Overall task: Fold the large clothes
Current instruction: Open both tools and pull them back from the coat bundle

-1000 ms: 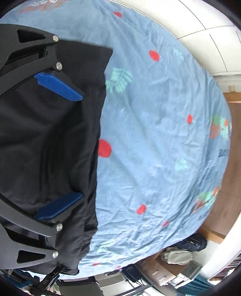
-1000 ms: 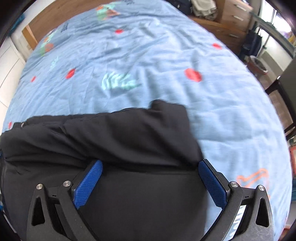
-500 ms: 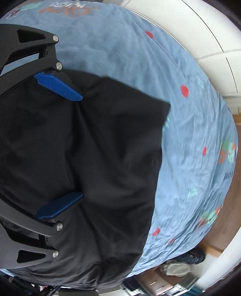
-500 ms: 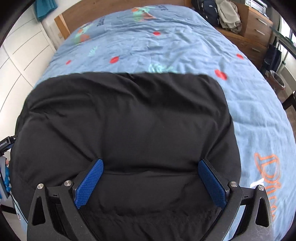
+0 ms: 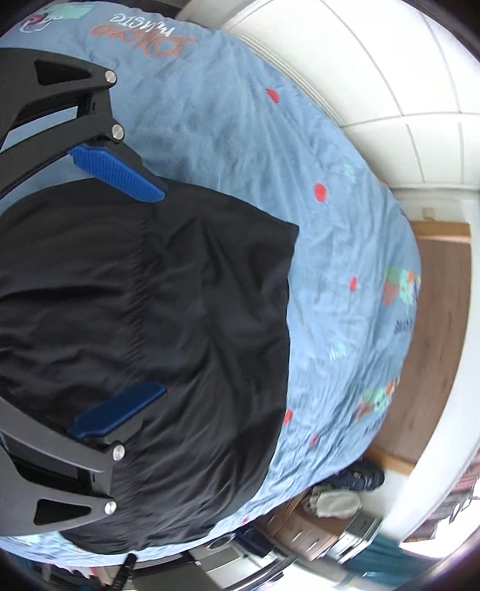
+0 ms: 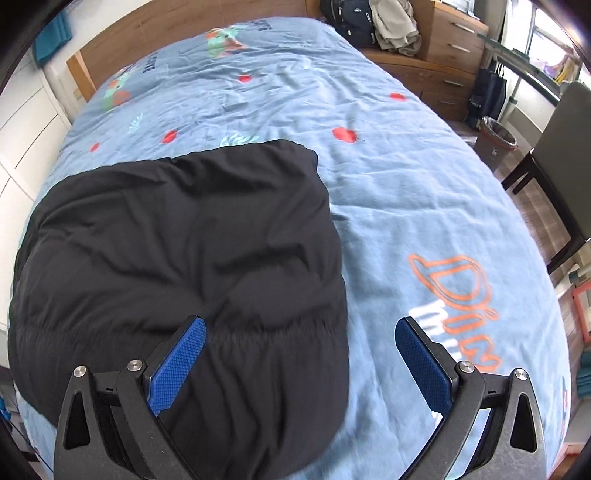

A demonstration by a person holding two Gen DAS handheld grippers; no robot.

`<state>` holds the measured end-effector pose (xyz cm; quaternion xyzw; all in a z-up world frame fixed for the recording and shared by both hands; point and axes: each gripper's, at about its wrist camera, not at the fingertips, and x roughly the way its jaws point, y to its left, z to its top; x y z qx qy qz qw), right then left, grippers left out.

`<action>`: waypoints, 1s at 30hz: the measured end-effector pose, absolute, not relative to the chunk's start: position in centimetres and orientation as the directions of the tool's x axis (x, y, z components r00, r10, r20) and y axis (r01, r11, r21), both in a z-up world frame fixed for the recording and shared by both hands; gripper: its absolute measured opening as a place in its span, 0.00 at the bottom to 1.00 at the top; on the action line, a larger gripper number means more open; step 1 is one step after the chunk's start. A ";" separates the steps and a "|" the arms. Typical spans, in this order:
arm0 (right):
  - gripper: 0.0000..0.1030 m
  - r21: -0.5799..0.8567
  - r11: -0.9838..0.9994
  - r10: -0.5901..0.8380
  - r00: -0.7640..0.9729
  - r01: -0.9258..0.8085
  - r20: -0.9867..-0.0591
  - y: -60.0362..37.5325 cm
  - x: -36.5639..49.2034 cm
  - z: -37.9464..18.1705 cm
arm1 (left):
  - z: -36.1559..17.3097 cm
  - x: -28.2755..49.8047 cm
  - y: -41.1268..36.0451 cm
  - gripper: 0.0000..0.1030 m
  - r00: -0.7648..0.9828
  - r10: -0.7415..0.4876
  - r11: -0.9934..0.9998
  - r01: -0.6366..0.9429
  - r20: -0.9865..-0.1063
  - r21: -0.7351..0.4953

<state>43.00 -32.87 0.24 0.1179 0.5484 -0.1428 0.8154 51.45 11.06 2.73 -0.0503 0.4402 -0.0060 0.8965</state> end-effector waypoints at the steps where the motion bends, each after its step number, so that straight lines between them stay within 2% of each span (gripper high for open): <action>1: 0.98 0.034 0.933 -0.104 0.359 0.358 -0.927 -32.6 42.6 0.6 | 3.2 50.6 10.8 0.96 0.623 -0.055 0.996 -0.020 -0.780 -0.087; 15: 0.99 0.097 0.914 -0.075 0.401 0.393 -0.913 -31.7 39.6 2.7 | 5.8 45.0 11.9 0.96 0.681 -0.022 1.000 0.009 -0.731 -0.022; 24: 0.99 0.115 0.903 -0.071 0.409 0.414 -0.910 -32.1 39.2 2.1 | 3.9 45.7 14.5 0.96 0.626 0.007 1.000 -0.006 -0.780 0.004; 30: 0.99 0.125 0.886 -0.068 0.390 0.447 -0.918 -33.8 39.1 0.8 | 1.4 47.2 17.2 0.96 0.565 -0.019 0.998 -0.036 -0.825 -0.048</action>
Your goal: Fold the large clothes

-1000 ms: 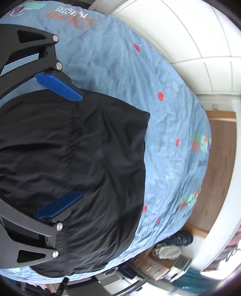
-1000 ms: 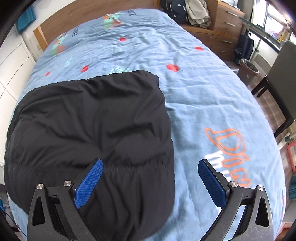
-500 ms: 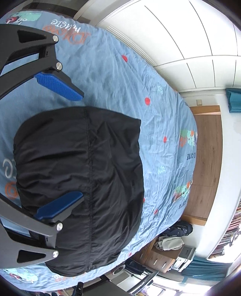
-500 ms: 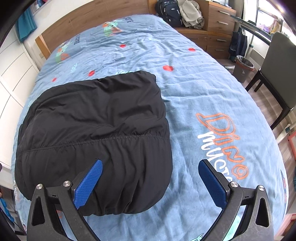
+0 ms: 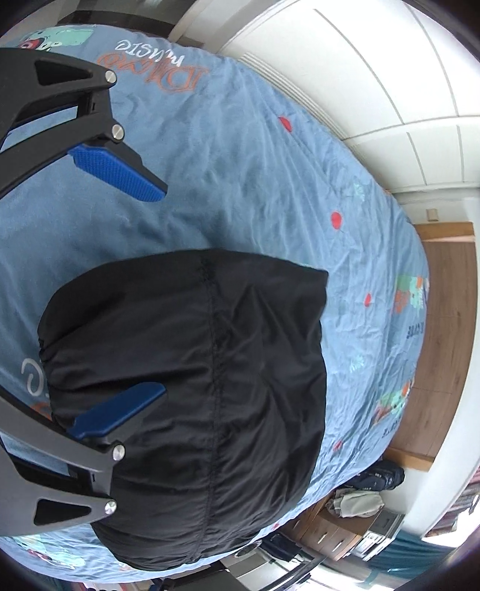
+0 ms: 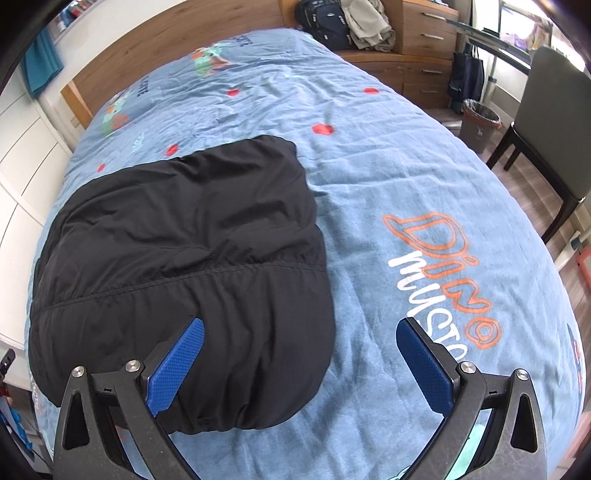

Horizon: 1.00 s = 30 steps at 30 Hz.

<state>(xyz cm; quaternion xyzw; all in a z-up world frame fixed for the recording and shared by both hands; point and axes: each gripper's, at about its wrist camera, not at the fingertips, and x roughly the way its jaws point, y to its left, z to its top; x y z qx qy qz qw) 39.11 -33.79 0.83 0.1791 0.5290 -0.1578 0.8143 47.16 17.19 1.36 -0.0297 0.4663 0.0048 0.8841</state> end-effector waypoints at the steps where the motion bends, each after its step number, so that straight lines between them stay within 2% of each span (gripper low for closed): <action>1: 0.99 0.129 0.883 -0.065 0.388 0.452 -0.919 -34.1 39.1 0.6 | 0.9 47.5 17.9 0.96 0.556 -0.028 0.997 -0.047 -0.831 -0.065; 7: 0.99 0.182 0.858 -0.024 0.391 0.481 -0.920 -36.4 39.7 -0.7 | -2.1 49.7 22.0 0.96 0.488 -0.068 0.983 -0.117 -0.870 -0.142; 18: 0.99 0.326 0.788 0.112 0.399 0.522 -0.910 -38.7 41.8 -4.2 | -5.0 52.2 26.8 0.96 0.438 -0.160 0.928 -0.238 -0.884 -0.286; 24: 0.99 0.391 0.753 0.166 0.422 0.529 -0.891 -39.3 42.3 -5.1 | -5.9 52.7 27.7 0.96 0.435 -0.237 0.895 -0.250 -0.868 -0.370; 30: 0.99 0.499 0.694 0.285 0.438 0.519 -0.853 -39.9 42.5 -6.6 | -6.8 52.8 28.3 0.96 0.457 -0.329 0.843 -0.252 -0.826 -0.475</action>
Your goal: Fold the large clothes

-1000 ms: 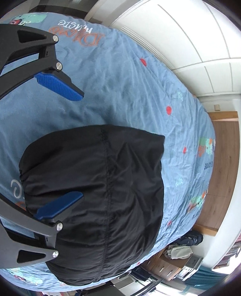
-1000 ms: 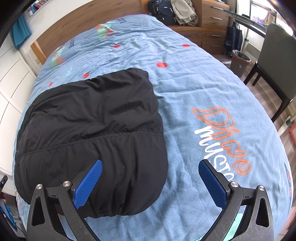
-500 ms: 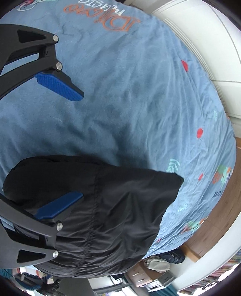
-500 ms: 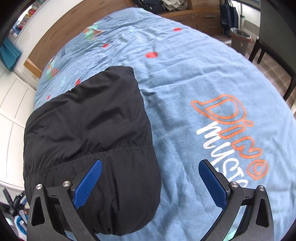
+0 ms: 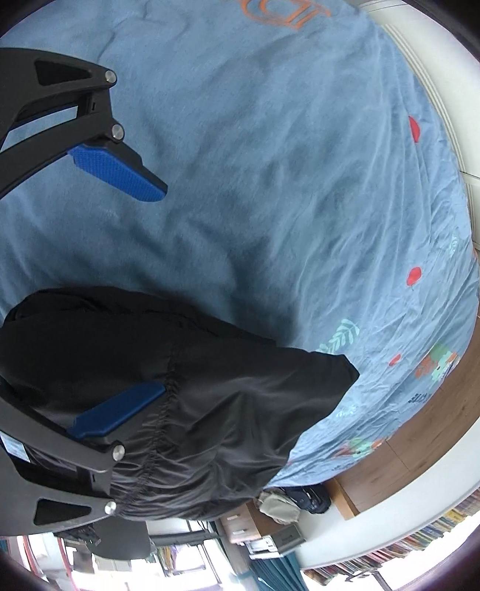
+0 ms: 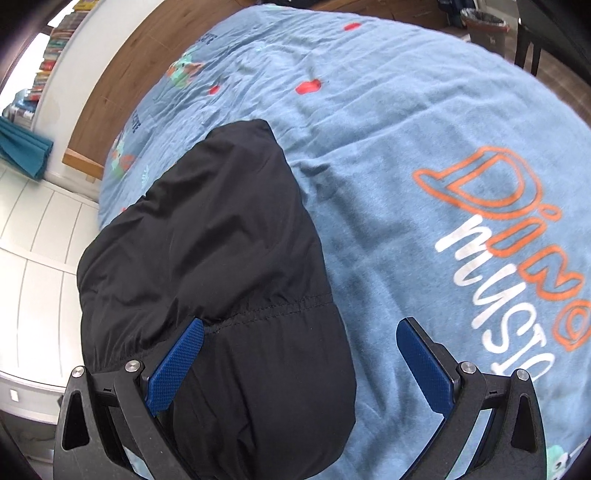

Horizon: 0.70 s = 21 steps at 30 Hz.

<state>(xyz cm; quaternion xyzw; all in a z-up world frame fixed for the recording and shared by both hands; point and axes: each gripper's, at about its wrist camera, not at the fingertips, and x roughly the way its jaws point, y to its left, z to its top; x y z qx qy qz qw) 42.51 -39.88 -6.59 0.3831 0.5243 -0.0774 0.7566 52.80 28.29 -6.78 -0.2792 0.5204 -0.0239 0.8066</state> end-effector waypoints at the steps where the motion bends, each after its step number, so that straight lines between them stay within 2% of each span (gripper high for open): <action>1: 0.99 0.524 0.680 0.313 0.443 0.513 -0.840 -39.9 42.6 -7.0 | -7.0 52.9 28.4 0.96 0.459 -0.349 0.832 -0.250 -0.817 -0.495; 7: 0.99 0.652 0.604 0.461 0.467 0.457 -0.755 -40.4 44.2 -9.3 | -9.0 55.3 27.9 0.96 0.409 -0.500 0.764 -0.206 -0.763 -0.611; 15: 0.99 0.723 0.567 0.617 0.378 0.395 -0.691 -39.9 46.6 -12.9 | -12.0 58.9 24.4 0.97 0.329 -0.676 0.666 -0.112 -0.660 -0.738; 21: 0.99 0.779 0.522 0.697 0.354 0.346 -0.624 -37.8 48.4 -15.1 | -14.5 60.0 22.1 1.00 0.293 -0.745 0.603 -0.091 -0.600 -0.793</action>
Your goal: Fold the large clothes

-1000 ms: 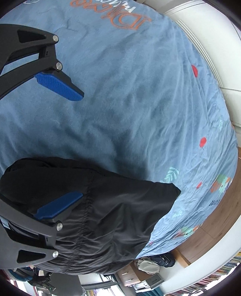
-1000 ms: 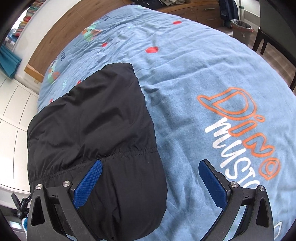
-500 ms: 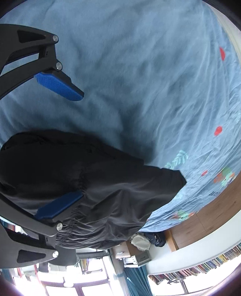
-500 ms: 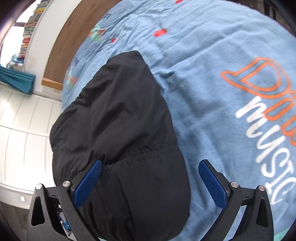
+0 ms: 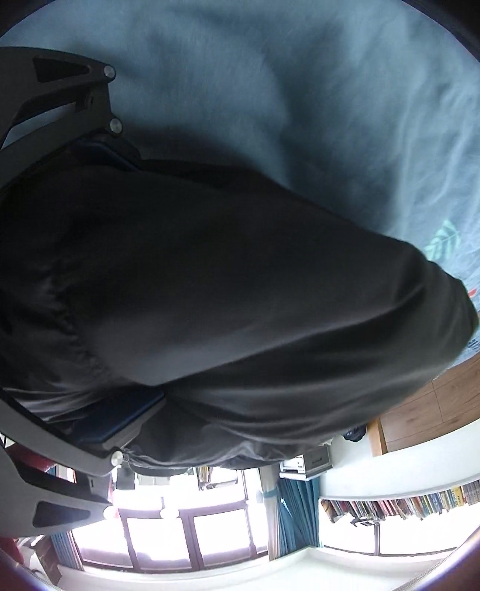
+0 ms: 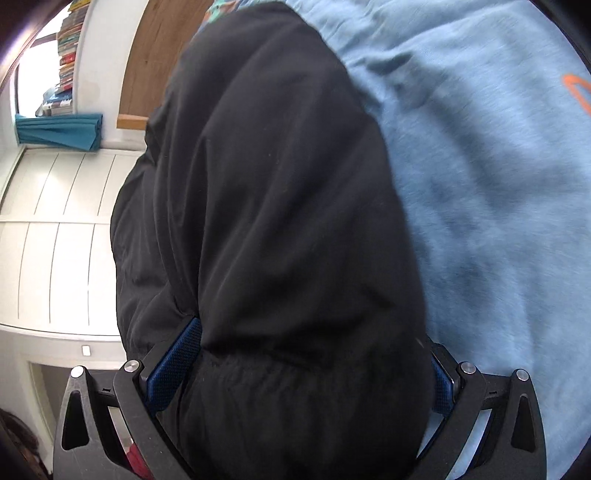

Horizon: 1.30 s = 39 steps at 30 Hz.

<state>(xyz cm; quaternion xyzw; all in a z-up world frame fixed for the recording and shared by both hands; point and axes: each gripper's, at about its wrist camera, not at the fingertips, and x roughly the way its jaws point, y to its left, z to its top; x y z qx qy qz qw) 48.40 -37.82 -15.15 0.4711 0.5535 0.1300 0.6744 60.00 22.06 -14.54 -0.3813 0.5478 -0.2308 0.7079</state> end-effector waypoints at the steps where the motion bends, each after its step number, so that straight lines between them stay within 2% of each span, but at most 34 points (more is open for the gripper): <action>1: 0.99 0.788 0.518 0.708 0.350 0.333 -0.613 -37.4 48.8 -15.4 | -14.9 60.1 22.1 1.00 0.293 -0.750 0.595 -0.093 -0.593 -0.799; 8: 0.99 0.797 0.530 0.728 0.327 0.288 -0.602 -36.4 50.1 -16.5 | -16.8 60.6 20.1 1.00 0.286 -0.739 0.613 -0.092 -0.610 -0.785; 17: 1.00 0.809 0.527 0.724 0.361 0.261 -0.588 -35.4 50.3 -16.3 | -17.1 60.2 18.7 1.00 0.308 -0.764 0.566 -0.105 -0.568 -0.818; 20: 1.00 0.814 0.524 0.716 0.390 0.250 -0.580 -35.2 49.7 -16.1 | -16.9 60.0 18.1 0.97 0.322 -0.756 0.569 -0.110 -0.570 -0.815; 23: 0.94 0.810 0.530 0.708 0.395 0.252 -0.586 -34.9 49.8 -16.0 | -16.6 59.6 17.5 0.84 0.336 -0.750 0.568 -0.114 -0.570 -0.815; 25: 0.85 0.806 0.535 0.702 0.398 0.252 -0.590 -34.6 49.9 -15.6 | -16.2 59.3 17.2 0.62 0.350 -0.753 0.557 -0.111 -0.557 -0.823; 27: 0.73 0.806 0.535 0.701 0.399 0.254 -0.591 -34.1 50.1 -15.2 | -15.7 59.1 16.7 0.48 0.363 -0.757 0.545 -0.107 -0.543 -0.831; 31: 0.54 0.801 0.544 0.696 0.401 0.248 -0.596 -33.6 50.4 -14.2 | -14.3 58.5 15.7 0.29 0.389 -0.745 0.549 -0.103 -0.542 -0.829; 33: 0.44 0.791 0.559 0.682 0.404 0.249 -0.610 -33.2 50.4 -13.3 | -12.9 57.8 15.6 0.24 0.410 -0.738 0.547 -0.102 -0.536 -0.831; 36: 0.34 0.784 0.575 0.671 0.414 0.234 -0.615 -32.0 49.3 -11.2 | -10.7 56.5 15.3 0.19 0.439 -0.752 0.515 -0.075 -0.492 -0.854; 39: 0.30 0.795 0.576 0.678 0.431 0.191 -0.595 -31.3 48.7 -8.6 | -7.8 55.1 14.6 0.17 0.451 -0.774 0.489 -0.020 -0.445 -0.872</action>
